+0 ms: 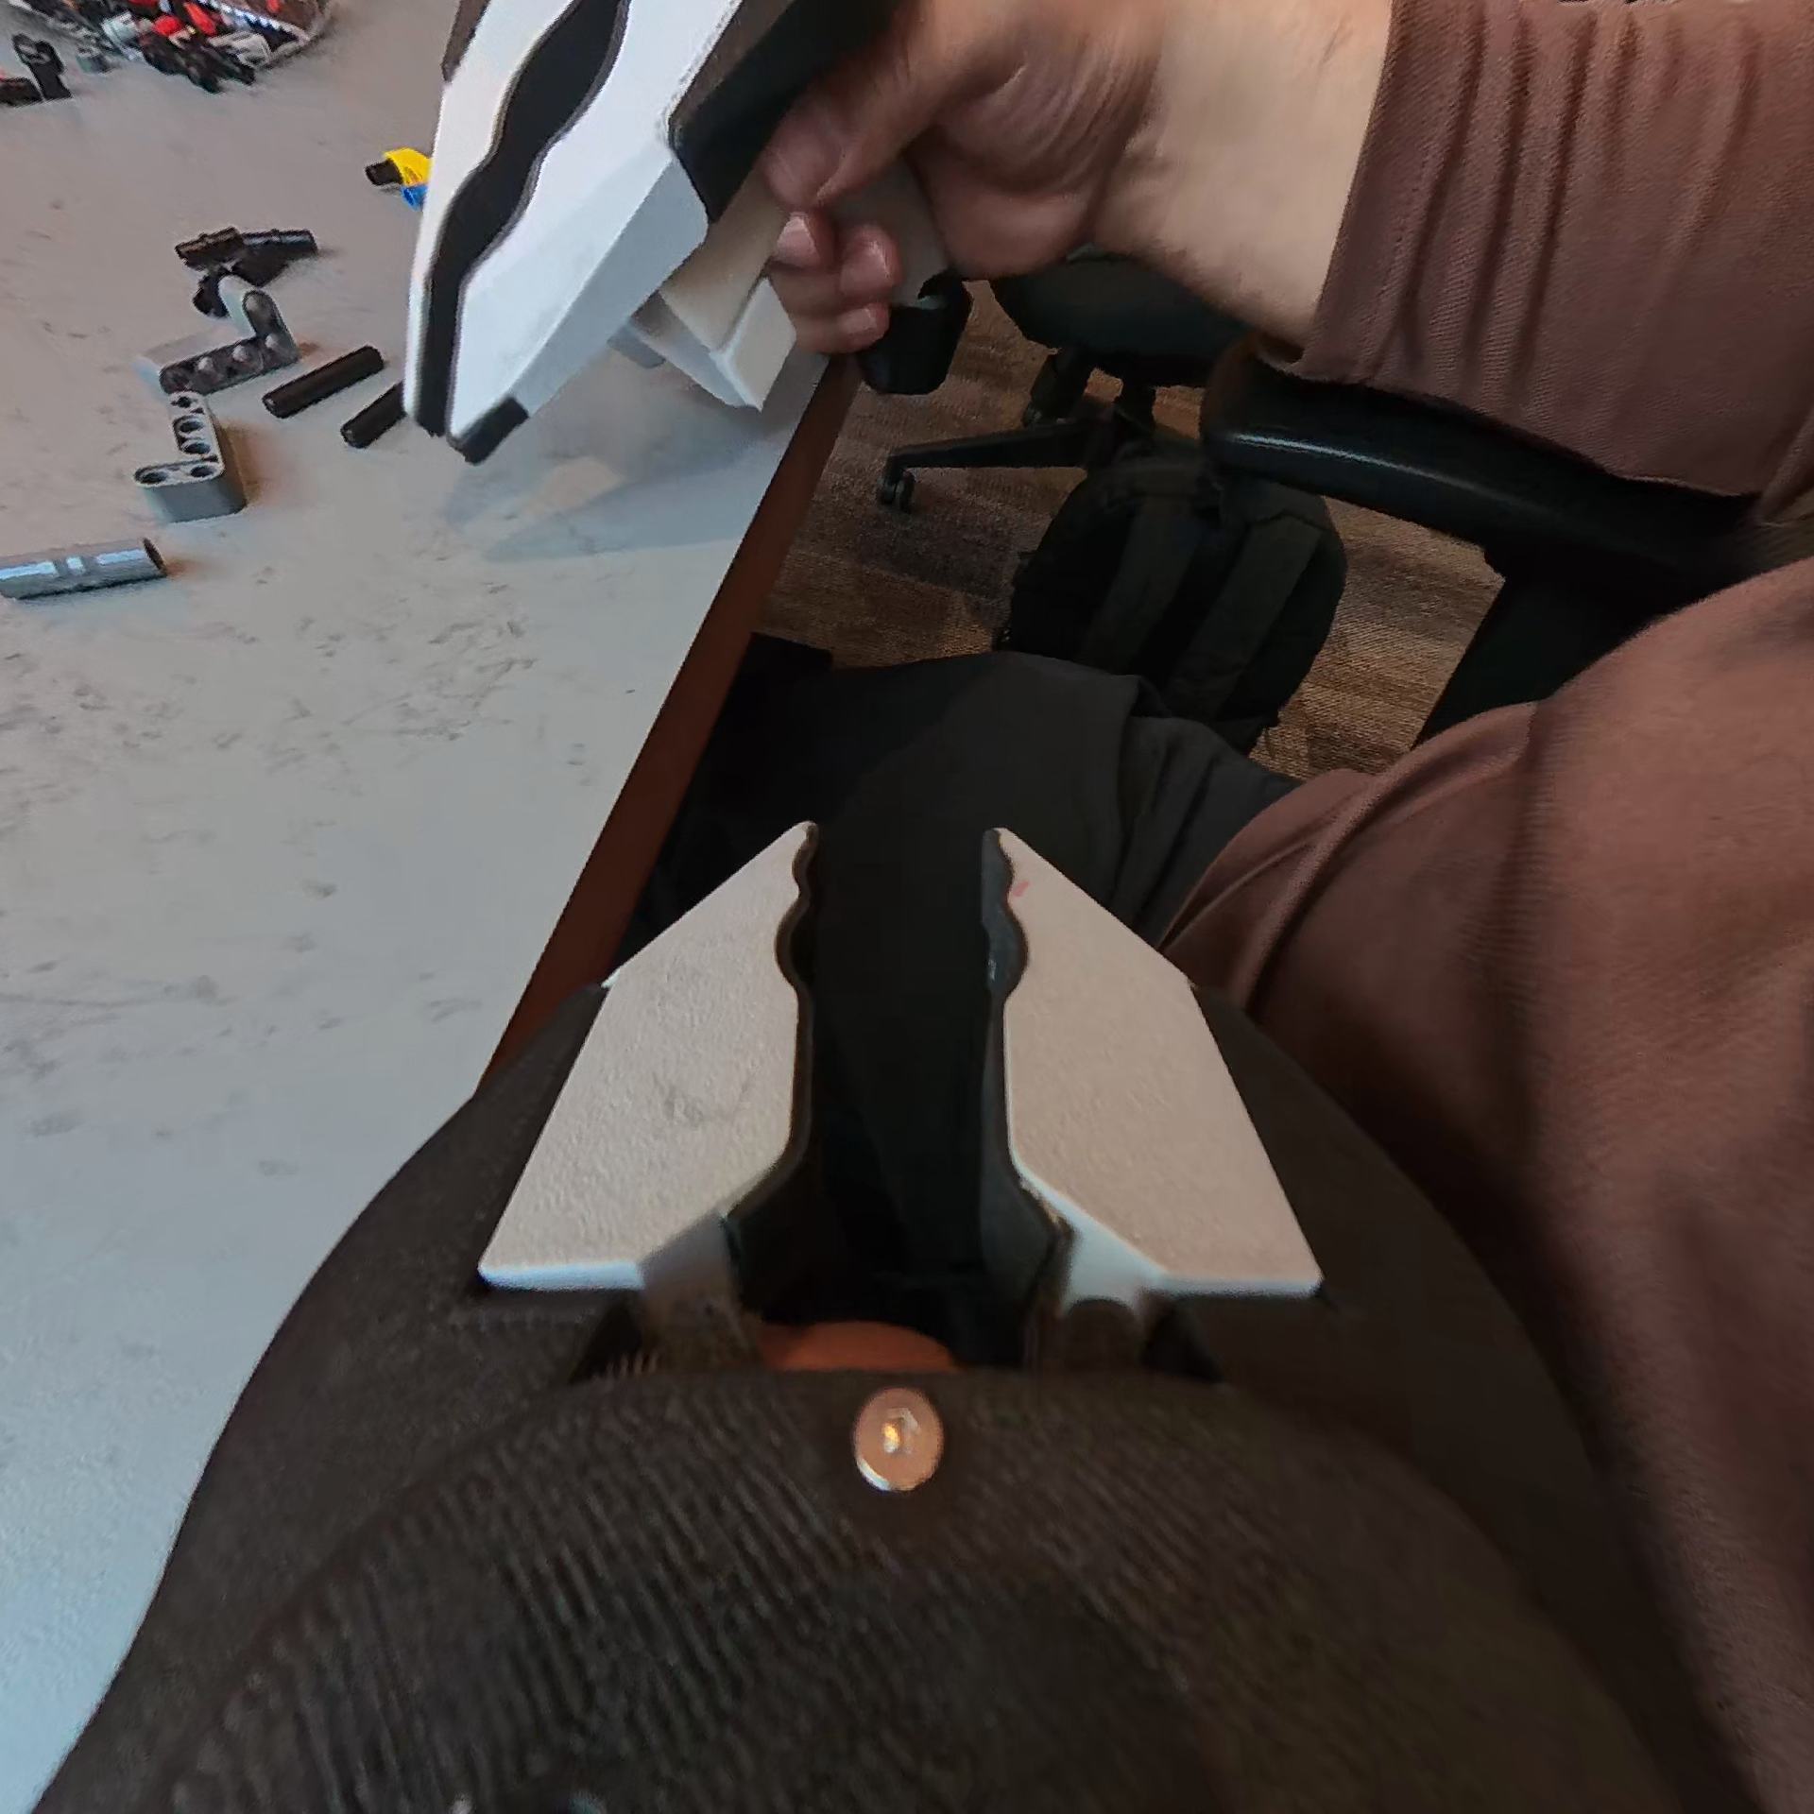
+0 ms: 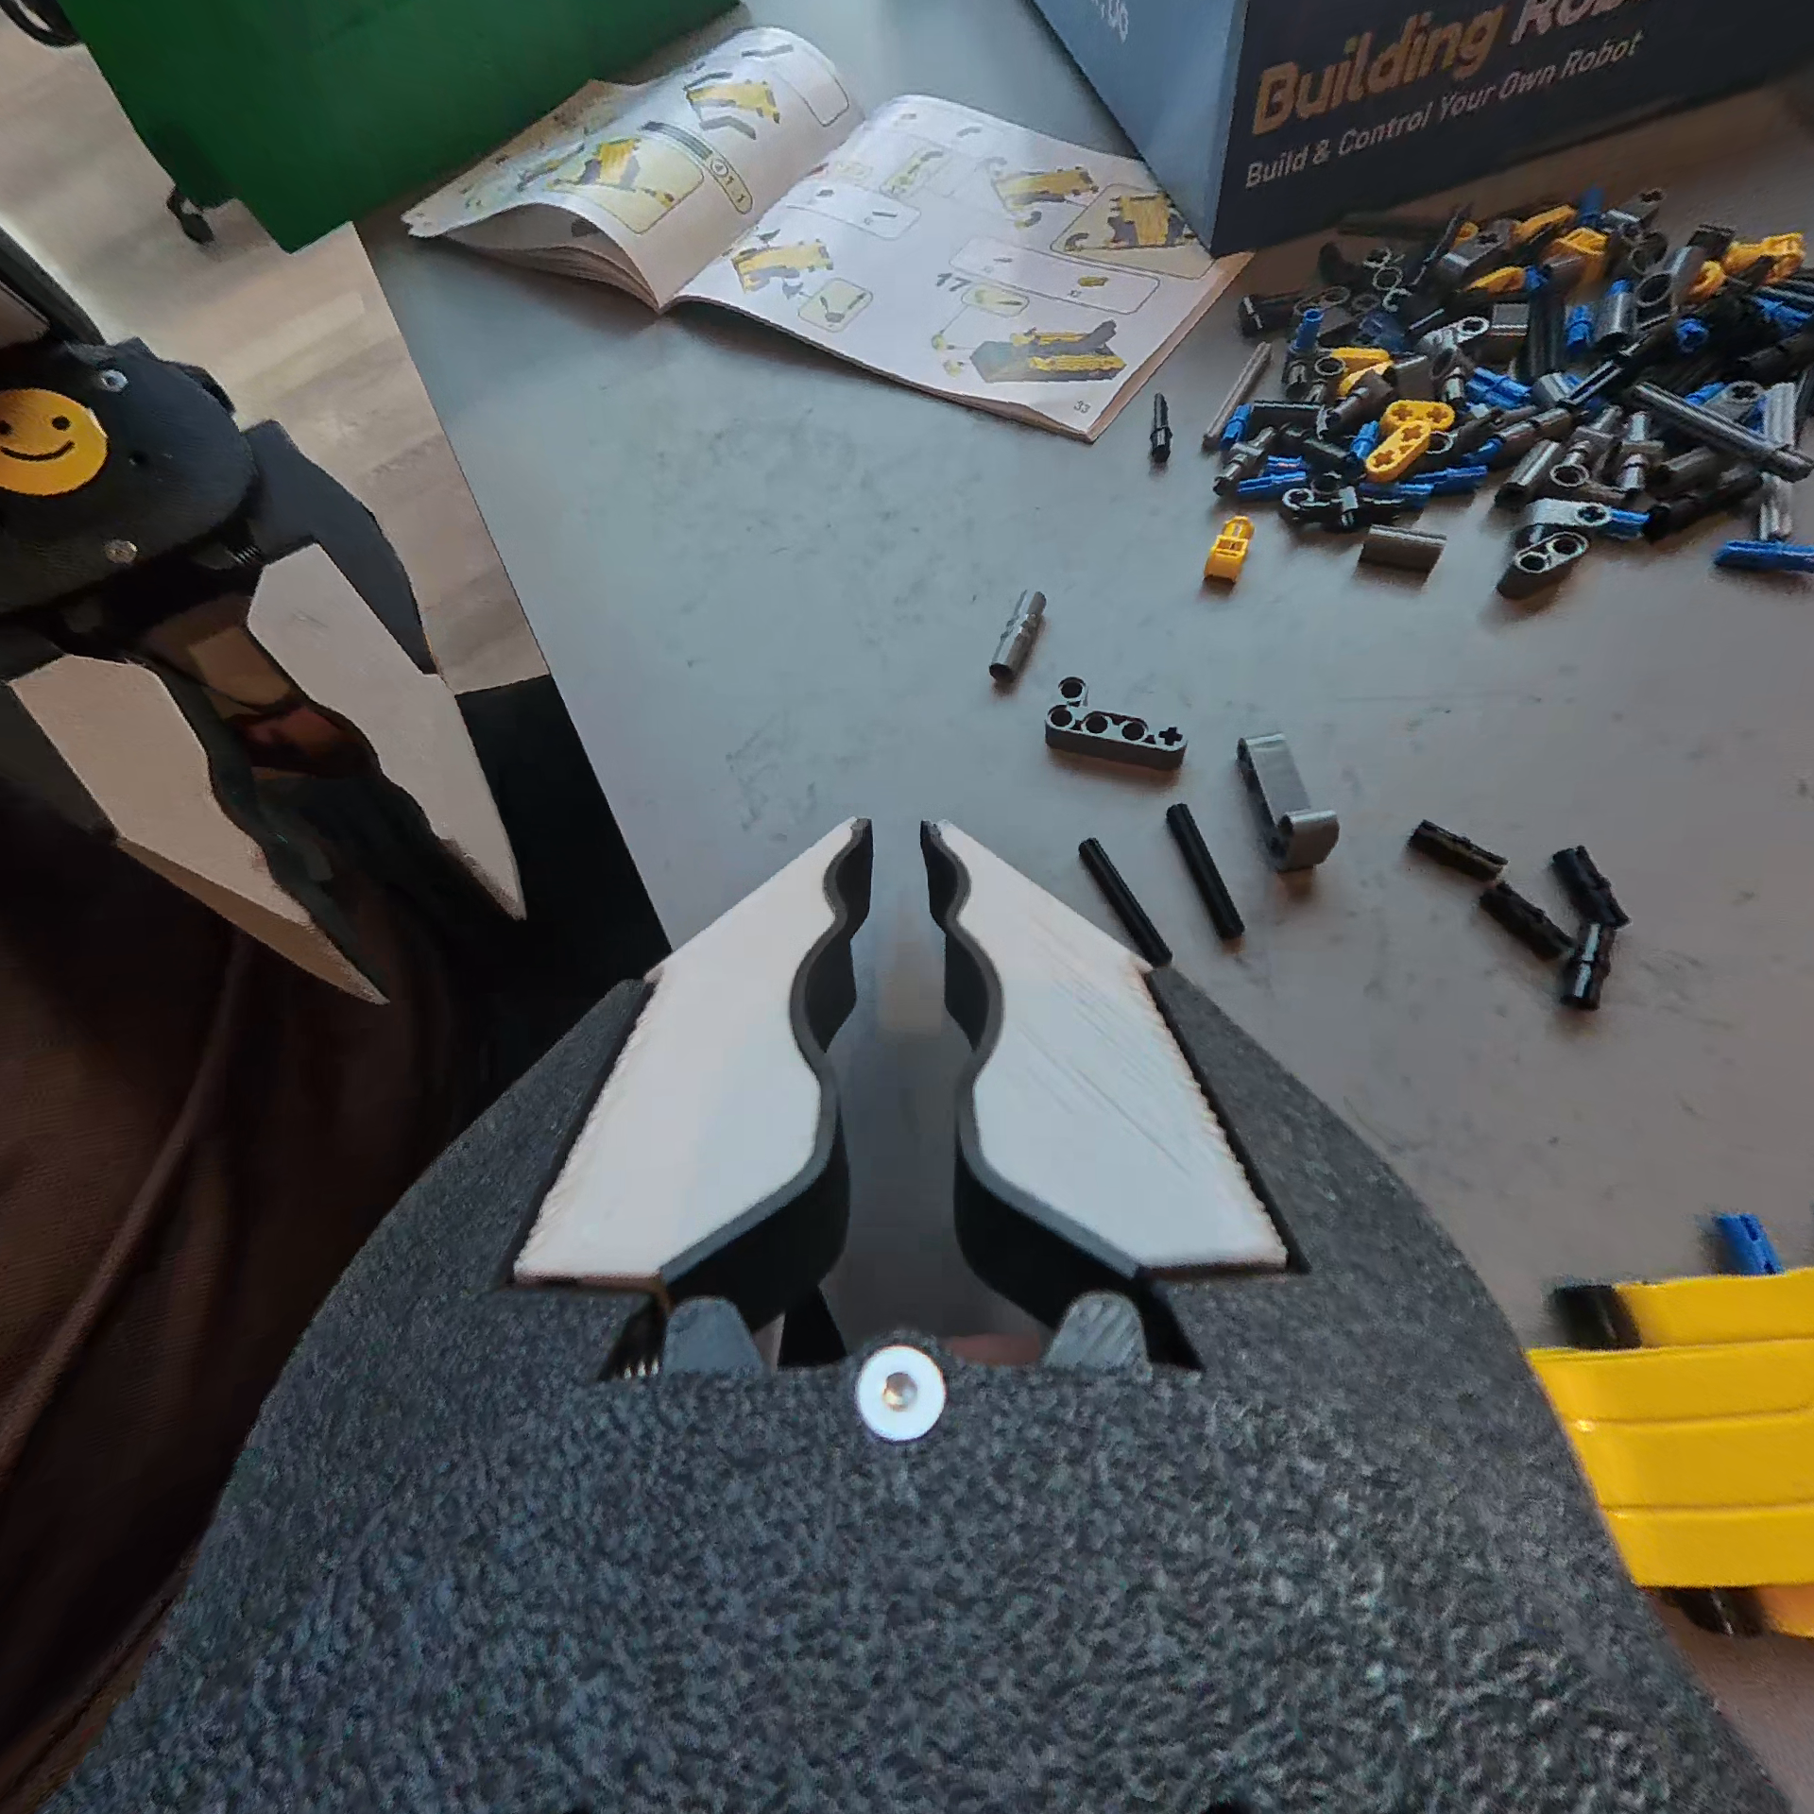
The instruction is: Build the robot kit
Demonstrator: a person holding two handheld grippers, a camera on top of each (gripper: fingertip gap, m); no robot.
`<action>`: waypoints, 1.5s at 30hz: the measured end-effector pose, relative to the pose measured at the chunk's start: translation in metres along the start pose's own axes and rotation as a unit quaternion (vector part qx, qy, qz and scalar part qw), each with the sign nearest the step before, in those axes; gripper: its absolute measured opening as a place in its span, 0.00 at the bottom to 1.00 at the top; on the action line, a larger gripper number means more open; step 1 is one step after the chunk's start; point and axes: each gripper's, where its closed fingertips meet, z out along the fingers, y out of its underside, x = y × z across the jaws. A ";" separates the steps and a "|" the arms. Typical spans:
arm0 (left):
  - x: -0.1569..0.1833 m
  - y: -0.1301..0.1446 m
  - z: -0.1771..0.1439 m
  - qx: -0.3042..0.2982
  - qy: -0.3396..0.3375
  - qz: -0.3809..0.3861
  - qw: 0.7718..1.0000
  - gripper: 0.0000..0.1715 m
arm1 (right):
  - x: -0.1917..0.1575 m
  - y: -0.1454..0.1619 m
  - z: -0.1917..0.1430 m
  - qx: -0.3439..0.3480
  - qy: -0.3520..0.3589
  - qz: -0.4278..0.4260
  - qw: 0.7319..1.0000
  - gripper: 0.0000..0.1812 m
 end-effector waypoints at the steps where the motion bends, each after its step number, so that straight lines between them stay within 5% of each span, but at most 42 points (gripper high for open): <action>1: 0.000 0.001 0.001 -0.003 0.000 -0.002 1.000 0.17 | 0.000 -0.002 0.000 -0.001 0.002 0.001 1.000 0.05; 7: 0.008 0.031 0.014 -0.080 0.010 0.010 0.997 0.19 | 0.019 -0.014 0.006 -0.036 0.068 -0.015 0.997 0.05; 13: 0.012 0.039 0.017 -0.099 0.011 0.030 0.995 0.19 | 0.034 -0.019 0.013 -0.115 0.108 -0.124 0.980 0.09; 23: 0.015 0.038 0.013 -0.101 0.014 0.041 0.994 0.20 | 0.035 -0.024 0.032 -0.205 0.063 -0.176 0.961 0.12; 34: 0.022 0.038 0.011 -0.105 0.022 0.042 0.993 0.20 | 0.032 -0.011 0.043 -0.208 0.047 -0.117 0.970 0.04; 45: 0.023 0.039 0.012 -0.110 0.023 0.045 0.993 0.20 | -0.024 -0.014 0.062 -0.191 -0.003 -0.122 0.974 0.04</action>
